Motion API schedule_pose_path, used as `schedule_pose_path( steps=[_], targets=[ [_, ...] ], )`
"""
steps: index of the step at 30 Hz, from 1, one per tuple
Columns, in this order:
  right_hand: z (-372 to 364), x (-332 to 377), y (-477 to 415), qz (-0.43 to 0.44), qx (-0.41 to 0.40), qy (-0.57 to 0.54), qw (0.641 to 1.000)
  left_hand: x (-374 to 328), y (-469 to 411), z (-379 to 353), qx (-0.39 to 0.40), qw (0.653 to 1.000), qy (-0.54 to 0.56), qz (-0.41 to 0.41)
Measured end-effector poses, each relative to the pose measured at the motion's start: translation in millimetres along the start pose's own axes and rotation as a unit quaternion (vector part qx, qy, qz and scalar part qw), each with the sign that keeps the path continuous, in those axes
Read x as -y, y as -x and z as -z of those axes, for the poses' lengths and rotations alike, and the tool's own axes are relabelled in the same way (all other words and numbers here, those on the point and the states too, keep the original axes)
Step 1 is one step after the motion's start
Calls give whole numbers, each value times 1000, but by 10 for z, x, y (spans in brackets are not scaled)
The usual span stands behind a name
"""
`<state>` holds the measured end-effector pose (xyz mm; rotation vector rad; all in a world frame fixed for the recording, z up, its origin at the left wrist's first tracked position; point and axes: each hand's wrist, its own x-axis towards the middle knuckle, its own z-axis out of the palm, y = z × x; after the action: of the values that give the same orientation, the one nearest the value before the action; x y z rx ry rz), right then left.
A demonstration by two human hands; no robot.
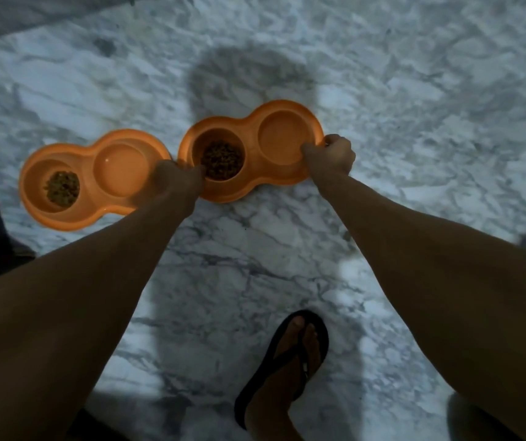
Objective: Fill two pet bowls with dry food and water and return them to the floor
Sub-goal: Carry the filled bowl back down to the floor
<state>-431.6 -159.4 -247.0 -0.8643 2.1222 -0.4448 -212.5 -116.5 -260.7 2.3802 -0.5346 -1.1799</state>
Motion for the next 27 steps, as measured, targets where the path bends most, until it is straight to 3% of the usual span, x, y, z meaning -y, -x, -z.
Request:
schedule_pose_path(
  steps=[7, 15, 20, 27],
  targets=[
    [-95, -106, 13, -18, -15, -22, 999, 86, -71, -51, 1, 1000, 6, -13],
    [104, 84, 227, -22, 36, -4, 999, -54, 124, 140, 12, 1000, 19, -7],
    [457, 632, 706, -31, 50, -26, 998, -435, 630, 832, -15, 1000, 3, 2],
    [1136, 2043, 1981, -32, 83, -41, 995, -1480, 1666, 2349, -20, 999, -27, -32]
  ],
)
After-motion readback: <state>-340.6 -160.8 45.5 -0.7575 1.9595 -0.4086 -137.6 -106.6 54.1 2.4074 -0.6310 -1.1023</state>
